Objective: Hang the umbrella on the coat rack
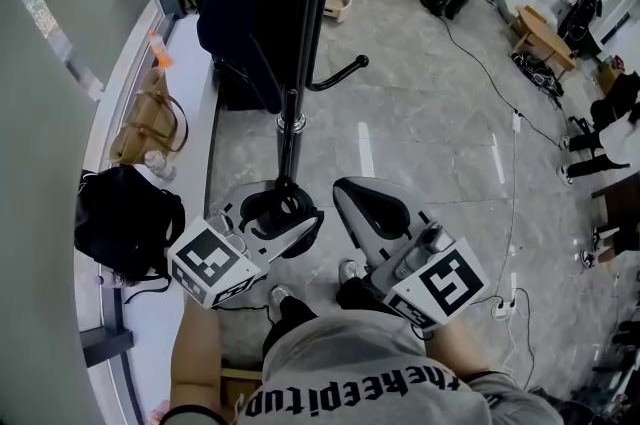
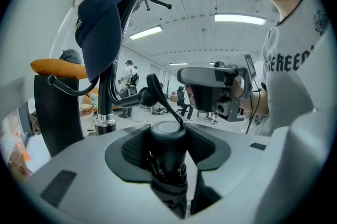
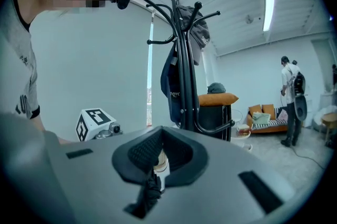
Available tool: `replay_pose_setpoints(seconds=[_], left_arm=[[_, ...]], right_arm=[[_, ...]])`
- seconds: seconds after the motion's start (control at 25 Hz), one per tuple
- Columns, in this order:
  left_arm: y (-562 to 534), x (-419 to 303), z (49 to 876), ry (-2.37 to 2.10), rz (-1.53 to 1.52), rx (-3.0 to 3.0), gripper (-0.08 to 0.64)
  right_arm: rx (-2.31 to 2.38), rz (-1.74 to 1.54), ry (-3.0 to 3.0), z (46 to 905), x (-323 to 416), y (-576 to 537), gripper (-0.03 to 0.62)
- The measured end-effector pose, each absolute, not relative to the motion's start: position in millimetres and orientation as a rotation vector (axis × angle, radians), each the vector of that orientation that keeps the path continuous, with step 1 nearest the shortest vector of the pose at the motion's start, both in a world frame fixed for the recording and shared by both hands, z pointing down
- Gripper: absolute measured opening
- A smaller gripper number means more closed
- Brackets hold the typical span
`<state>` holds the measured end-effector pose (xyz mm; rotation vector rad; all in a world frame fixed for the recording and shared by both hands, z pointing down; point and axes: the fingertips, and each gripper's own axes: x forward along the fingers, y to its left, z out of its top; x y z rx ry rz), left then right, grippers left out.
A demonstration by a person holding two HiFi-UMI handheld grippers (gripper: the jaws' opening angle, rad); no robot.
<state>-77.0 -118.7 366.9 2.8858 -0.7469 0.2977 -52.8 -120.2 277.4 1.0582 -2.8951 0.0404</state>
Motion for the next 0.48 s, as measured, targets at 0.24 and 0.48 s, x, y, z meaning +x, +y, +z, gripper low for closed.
replay_pose_setpoints(seconds=[0.24,0.48], left_arm=[[-117.2,-77.5,371.9,-0.728,0.317,2.901,0.206],[-118.4,-80.2,369.8,-0.704,0.305,2.903,0.206]], right_arm=[[0.965,0.098,-2.857,295.4,-76.6,-117.3,0.012],[0.911,0.069,-2.823,304.6,-98.2,-119.4,0.012]])
